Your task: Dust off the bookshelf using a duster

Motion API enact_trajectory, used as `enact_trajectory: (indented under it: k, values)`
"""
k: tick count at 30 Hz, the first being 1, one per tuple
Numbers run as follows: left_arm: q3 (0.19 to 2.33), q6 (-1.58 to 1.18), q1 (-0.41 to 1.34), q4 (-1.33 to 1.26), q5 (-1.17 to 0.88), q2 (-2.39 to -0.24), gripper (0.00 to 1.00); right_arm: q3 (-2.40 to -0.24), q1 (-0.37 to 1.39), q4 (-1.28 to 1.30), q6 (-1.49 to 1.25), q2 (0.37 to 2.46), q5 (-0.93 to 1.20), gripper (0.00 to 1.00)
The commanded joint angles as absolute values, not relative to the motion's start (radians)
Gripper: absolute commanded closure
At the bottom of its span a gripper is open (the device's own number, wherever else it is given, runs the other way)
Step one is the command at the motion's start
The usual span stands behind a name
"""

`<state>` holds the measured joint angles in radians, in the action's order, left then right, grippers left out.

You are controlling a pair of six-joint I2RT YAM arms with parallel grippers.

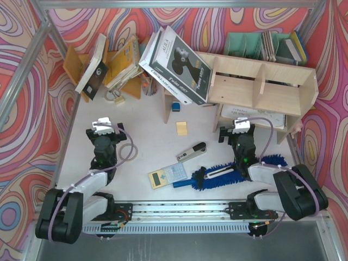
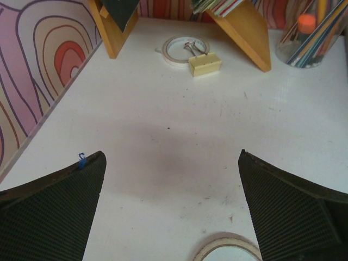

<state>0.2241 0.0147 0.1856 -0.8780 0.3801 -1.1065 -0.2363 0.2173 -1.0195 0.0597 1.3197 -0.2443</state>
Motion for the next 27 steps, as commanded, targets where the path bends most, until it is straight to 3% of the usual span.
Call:
enact_trajectory:
  k: [1,15,27]
  values:
    - [0.206,-0.001,0.218,-0.838,0.417,-1.029,0.02,-0.208,0.247,-0.905,0.015,1.231,-0.277,0.01]
    - [0.194,-0.172,0.27,-0.635,0.35,-0.765,0.02,-0.214,0.392,-0.474,-0.017,0.827,-0.299,0.01]
    - [0.279,-0.625,0.27,-0.158,0.579,-0.496,0.02,-0.397,0.397,-0.143,-0.182,0.678,-0.101,0.01]
